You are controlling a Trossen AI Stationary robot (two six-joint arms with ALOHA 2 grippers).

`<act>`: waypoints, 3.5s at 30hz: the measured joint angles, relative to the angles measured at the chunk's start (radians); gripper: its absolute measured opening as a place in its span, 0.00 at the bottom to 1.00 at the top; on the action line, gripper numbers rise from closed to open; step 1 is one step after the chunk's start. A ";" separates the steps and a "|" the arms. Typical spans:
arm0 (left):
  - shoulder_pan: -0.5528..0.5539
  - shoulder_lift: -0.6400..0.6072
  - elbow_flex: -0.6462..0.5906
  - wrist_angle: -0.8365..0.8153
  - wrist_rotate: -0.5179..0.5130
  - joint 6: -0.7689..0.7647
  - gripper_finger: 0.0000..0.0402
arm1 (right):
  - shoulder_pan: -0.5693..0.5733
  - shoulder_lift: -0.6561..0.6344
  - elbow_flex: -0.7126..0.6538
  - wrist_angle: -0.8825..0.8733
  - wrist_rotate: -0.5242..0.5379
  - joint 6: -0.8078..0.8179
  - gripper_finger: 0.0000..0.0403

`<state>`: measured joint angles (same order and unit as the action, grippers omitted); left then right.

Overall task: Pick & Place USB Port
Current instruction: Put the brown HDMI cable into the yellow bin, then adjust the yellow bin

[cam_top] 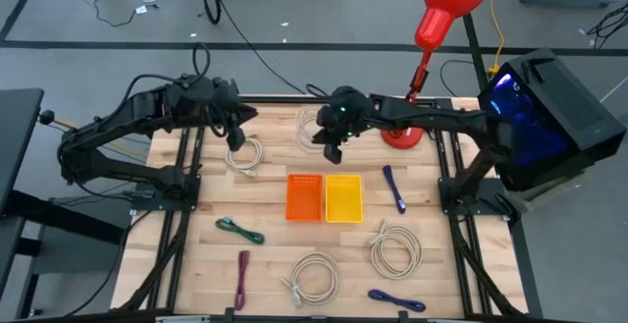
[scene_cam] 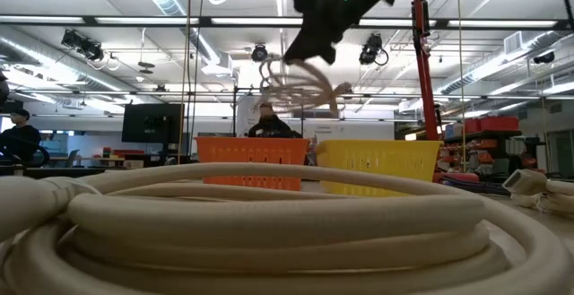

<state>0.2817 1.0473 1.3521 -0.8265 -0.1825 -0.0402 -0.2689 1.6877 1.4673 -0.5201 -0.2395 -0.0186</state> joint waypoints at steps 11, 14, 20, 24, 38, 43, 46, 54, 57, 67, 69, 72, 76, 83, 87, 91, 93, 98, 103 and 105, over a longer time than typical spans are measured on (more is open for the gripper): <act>0.036 0.000 0.000 0.000 0.003 0.001 0.11 | 0.156 -0.088 -0.027 -0.133 0.068 0.124 0.04; 0.036 0.000 0.000 0.000 0.003 0.002 0.11 | 0.170 -0.094 -0.027 -0.165 0.072 0.142 0.04; 0.036 0.000 0.000 0.001 0.004 0.000 0.11 | 0.214 -0.095 -0.027 -0.246 0.080 0.169 0.04; 0.035 0.000 0.000 0.001 0.016 0.000 0.11 | 0.265 -0.095 -0.027 -0.310 0.112 0.224 0.04; 0.035 0.000 0.000 0.008 0.129 0.019 0.11 | 0.419 -0.094 -0.027 -0.439 0.211 0.456 0.04; 0.035 0.000 0.000 0.012 0.146 -0.072 0.11 | 0.466 -0.094 -0.027 -0.447 0.233 0.424 0.04; 0.035 0.000 0.000 0.031 0.161 -0.106 0.11 | 0.488 -0.094 -0.027 -0.448 0.267 0.407 0.04; 0.034 0.000 0.000 0.089 0.169 -0.134 0.11 | 0.547 -0.074 -0.028 -0.456 0.266 0.402 0.04; 0.033 0.000 0.000 0.102 0.192 -0.134 0.11 | 0.558 -0.065 -0.029 -0.465 0.291 0.403 0.04; 0.016 0.000 0.000 0.119 0.238 -0.148 0.11 | 0.526 0.015 -0.029 -0.453 0.333 0.355 0.04; 0.016 0.000 0.000 0.119 0.238 -0.148 0.11 | 0.519 0.037 -0.029 -0.451 0.316 0.341 0.04; 0.016 0.000 0.000 0.119 0.238 -0.152 0.11 | 0.508 0.069 -0.029 -0.449 0.291 0.322 0.04; 0.016 0.000 0.000 0.119 0.238 -0.152 0.11 | 0.498 0.091 -0.029 -0.445 0.287 0.308 0.04; 0.016 0.000 0.000 0.119 0.237 -0.150 0.11 | 0.471 0.092 -0.029 -0.438 0.274 0.308 0.04; 0.016 0.000 0.000 0.119 0.237 -0.150 0.11 | 0.457 0.092 -0.029 -0.437 0.276 0.309 0.04; 0.016 0.000 0.000 0.119 0.237 -0.147 0.11 | 0.448 0.092 -0.029 -0.425 0.275 0.297 0.12; 0.016 0.000 0.000 0.119 0.237 -0.147 0.11 | 0.448 0.092 -0.029 -0.412 0.276 0.290 0.15; 0.016 0.000 0.000 0.119 0.237 -0.147 0.11 | 0.446 0.092 -0.029 -0.378 0.270 0.287 0.22; 0.016 0.000 0.000 0.119 0.237 -0.147 0.11 | 0.447 0.092 -0.029 -0.375 0.268 0.289 0.24; 0.016 0.000 0.000 0.119 0.237 -0.147 0.11 | 0.447 0.092 -0.029 -0.375 0.266 0.289 0.24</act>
<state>0.2977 1.0473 1.3521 -0.7071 0.0544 -0.1875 0.1780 1.7794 1.4384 -0.8951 0.0263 0.2707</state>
